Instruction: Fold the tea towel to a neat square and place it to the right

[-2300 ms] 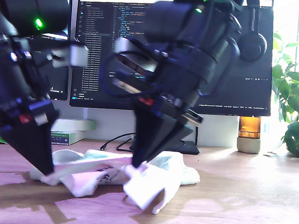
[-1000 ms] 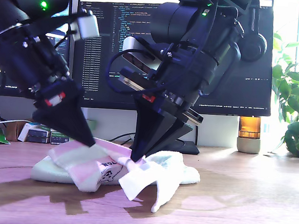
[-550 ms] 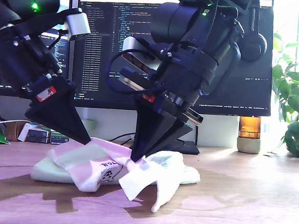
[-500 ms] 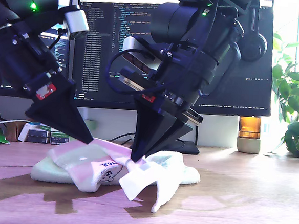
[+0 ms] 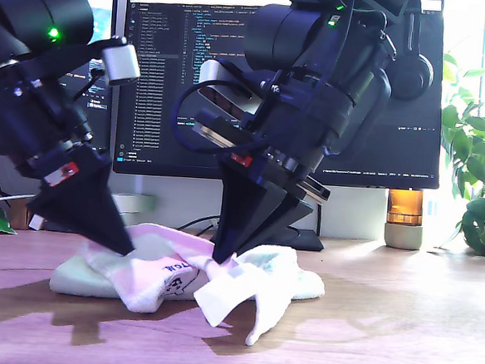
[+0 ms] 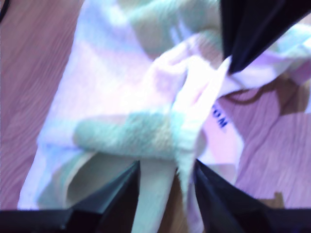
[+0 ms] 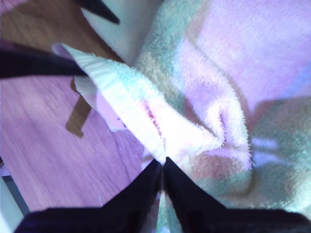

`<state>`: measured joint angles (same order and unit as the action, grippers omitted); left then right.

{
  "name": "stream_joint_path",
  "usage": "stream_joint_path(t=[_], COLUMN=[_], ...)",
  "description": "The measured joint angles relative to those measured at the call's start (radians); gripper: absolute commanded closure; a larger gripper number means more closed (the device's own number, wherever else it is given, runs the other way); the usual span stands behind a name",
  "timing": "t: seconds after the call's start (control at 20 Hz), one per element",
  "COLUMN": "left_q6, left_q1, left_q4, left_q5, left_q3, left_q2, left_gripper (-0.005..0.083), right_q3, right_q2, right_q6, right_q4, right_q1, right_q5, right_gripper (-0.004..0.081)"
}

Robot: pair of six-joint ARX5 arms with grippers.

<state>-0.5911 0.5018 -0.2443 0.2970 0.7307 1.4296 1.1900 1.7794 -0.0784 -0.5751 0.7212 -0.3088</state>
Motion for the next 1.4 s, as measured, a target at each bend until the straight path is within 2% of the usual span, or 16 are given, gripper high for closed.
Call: stream_joint_path(t=[0.15,0.2,0.25,0.3,0.35,0.65,0.8,1.1,1.4], left_q6=[0.000,0.000,0.000,0.000,0.000,0.039,0.087,0.121,0.144], left_q1=[-0.008,-0.008,-0.008,-0.008,-0.008,-0.008,-0.007,-0.002,0.002], left_q4=[-0.004,-0.008,-0.011,-0.011,-0.013,-0.080,-0.192,-0.425,-0.642], left_q5=[0.002,0.008,0.013,0.015,0.016,0.016,0.016,0.025,0.069], left_q3=[0.000,0.000,0.000,0.000,0.000,0.005,0.057,0.211,0.305], left_q2=[0.023,0.040,0.053,0.057,0.057,0.054,0.026,-0.095,-0.105], left_gripper=[0.0479,0.0520,0.0622,0.0760,0.0788,0.0794,0.0794,0.0794,0.0794], right_q3=[0.000,0.000,0.000,0.000,0.000,0.000,0.000,0.001,0.039], right_q2=[0.000,0.000,0.000,0.000,0.000,0.000,0.000,0.000,-0.003], right_q6=[0.000,0.000,0.000,0.000,0.000,0.000,0.003,0.052,0.082], right_q4=[-0.001,-0.001,-0.001,-0.001,-0.001,0.000,0.000,0.018,-0.004], right_q1=[0.000,0.000,0.000,0.000,0.000,0.000,0.000,0.000,0.007], right_q5=[0.000,0.000,0.000,0.000,0.000,-0.003,-0.015,-0.105,-0.153], right_gripper=[0.0783,0.0783,0.0783,0.0783,0.0783,0.0783,0.0783,0.0783,0.0783])
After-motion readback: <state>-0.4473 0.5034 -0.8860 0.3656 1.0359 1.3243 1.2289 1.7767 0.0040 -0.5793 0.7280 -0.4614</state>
